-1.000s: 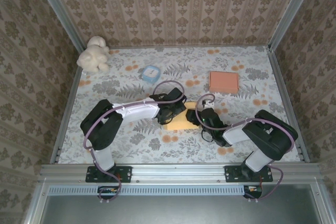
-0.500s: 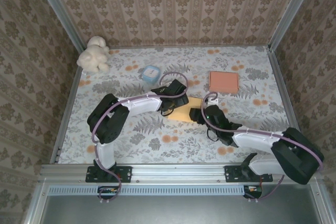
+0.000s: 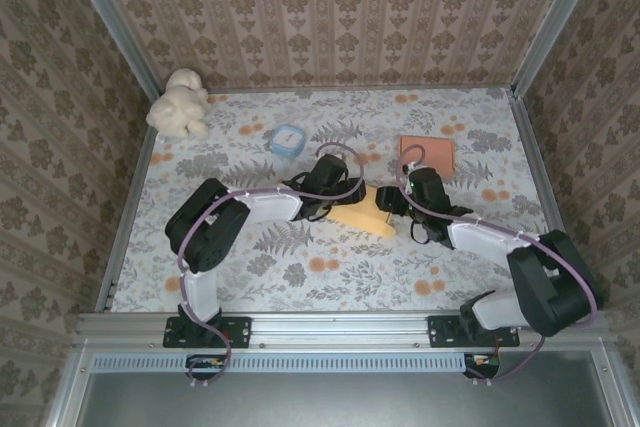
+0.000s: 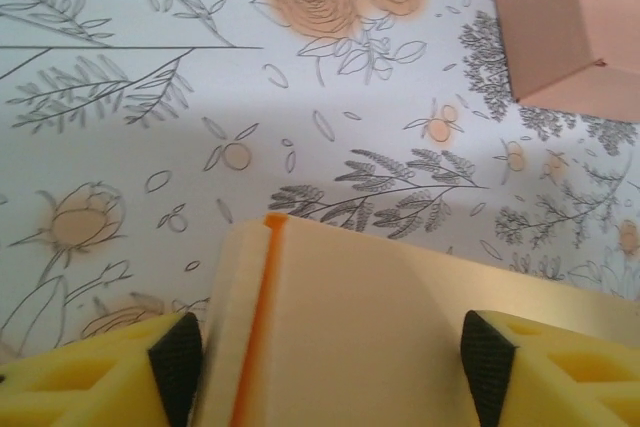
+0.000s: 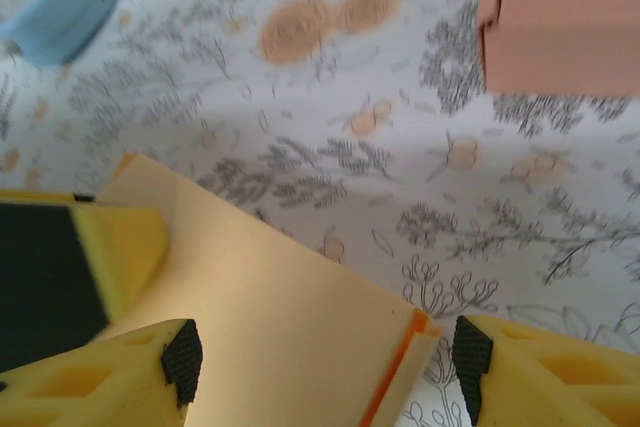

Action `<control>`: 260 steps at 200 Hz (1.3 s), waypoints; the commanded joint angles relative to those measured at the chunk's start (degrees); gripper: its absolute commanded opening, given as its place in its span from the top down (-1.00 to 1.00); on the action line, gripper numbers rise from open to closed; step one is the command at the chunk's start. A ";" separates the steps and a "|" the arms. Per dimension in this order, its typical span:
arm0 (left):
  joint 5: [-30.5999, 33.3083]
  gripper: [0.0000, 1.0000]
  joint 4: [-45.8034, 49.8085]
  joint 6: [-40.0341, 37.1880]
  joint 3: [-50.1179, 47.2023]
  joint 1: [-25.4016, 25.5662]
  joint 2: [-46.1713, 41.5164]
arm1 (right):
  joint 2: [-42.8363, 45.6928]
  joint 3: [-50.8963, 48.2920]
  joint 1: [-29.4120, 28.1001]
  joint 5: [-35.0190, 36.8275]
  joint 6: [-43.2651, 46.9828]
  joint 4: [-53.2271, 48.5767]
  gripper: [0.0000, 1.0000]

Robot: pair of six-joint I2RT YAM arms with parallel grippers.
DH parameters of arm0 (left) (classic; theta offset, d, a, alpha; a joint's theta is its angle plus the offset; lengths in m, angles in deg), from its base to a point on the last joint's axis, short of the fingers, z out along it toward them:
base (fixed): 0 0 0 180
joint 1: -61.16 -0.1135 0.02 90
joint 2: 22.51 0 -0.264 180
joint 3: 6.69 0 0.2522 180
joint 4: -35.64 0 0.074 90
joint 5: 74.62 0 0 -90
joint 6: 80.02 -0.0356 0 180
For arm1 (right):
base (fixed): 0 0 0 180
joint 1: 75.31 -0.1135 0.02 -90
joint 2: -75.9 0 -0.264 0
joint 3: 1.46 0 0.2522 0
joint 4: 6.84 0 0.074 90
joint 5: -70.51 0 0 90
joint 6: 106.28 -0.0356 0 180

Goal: Fold the paper box

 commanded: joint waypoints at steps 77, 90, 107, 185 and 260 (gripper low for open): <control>-8.92 -0.28 -8.52 -4.64 2.03 -2.41 5.07 | -6.77 -8.56 0.48 -5.95 -3.00 10.06 -0.34; -8.66 -0.33 -7.22 -5.08 2.35 -2.70 3.55 | -6.73 -8.97 0.24 -4.90 -3.48 10.40 -0.30; -5.02 -0.48 -3.46 -5.72 2.37 -2.95 0.05 | -6.43 -10.05 0.25 -2.92 -4.77 11.67 -0.25; 7.51 -0.75 14.73 -0.71 -2.49 -2.36 -15.29 | -6.86 -11.67 -1.13 0.98 -7.37 15.10 -0.17; 5.30 -0.78 20.53 2.18 -0.92 -2.75 -11.81 | -6.81 -10.96 -1.97 1.36 -7.14 14.28 -0.17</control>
